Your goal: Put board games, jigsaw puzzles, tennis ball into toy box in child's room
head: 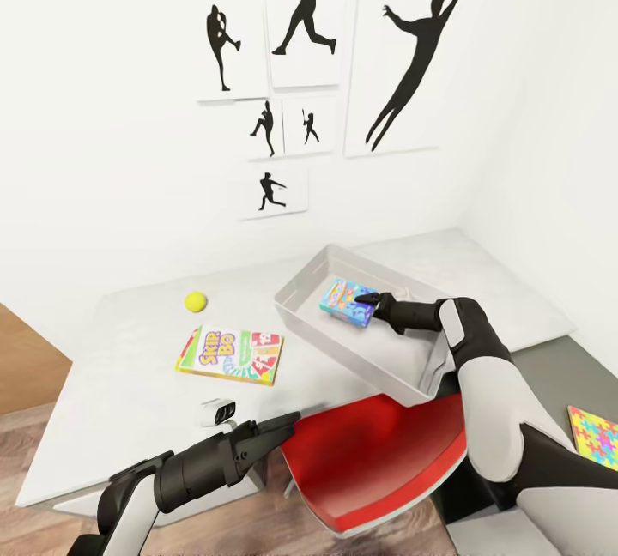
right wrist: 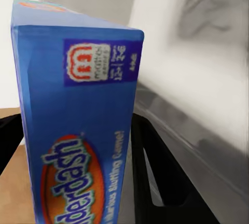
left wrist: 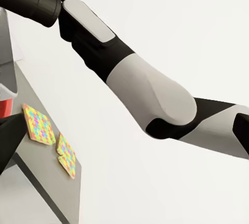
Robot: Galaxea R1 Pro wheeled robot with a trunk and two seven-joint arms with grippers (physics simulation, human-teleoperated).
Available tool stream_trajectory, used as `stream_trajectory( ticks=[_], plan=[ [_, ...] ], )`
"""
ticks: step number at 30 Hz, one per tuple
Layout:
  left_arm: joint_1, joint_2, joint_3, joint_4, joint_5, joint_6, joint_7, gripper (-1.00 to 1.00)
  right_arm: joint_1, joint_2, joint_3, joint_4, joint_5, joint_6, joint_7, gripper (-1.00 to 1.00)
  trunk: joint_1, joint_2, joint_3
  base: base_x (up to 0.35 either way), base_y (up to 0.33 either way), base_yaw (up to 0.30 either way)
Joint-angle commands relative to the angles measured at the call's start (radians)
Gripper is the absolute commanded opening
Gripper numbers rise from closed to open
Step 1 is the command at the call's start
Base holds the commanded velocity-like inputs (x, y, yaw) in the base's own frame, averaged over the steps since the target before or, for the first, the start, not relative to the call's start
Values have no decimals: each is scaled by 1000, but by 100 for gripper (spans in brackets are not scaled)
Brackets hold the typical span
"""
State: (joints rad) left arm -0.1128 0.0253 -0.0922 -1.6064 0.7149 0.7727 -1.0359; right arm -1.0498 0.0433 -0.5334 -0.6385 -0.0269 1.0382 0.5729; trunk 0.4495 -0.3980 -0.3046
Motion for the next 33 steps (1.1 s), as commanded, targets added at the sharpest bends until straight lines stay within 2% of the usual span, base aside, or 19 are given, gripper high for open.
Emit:
stream_trajectory(
  ticks=[1,18,33],
  plan=[
    [-1,1,-1,0,6,7,2,100,-1,1,-7,-1,-6,9,-1,-100,0,-2,-3,0,0,0],
    [-1,1,-1,-1,6,7,2,100,-33,3,-35,27,-7,9,-25,-100,0,-2,-31,0,0,0],
    [-1,1,-1,-1,6,7,3,100,-35,6,-38,29,-7,9,-38,-100,0,-2,-55,0,0,0]
  ],
)
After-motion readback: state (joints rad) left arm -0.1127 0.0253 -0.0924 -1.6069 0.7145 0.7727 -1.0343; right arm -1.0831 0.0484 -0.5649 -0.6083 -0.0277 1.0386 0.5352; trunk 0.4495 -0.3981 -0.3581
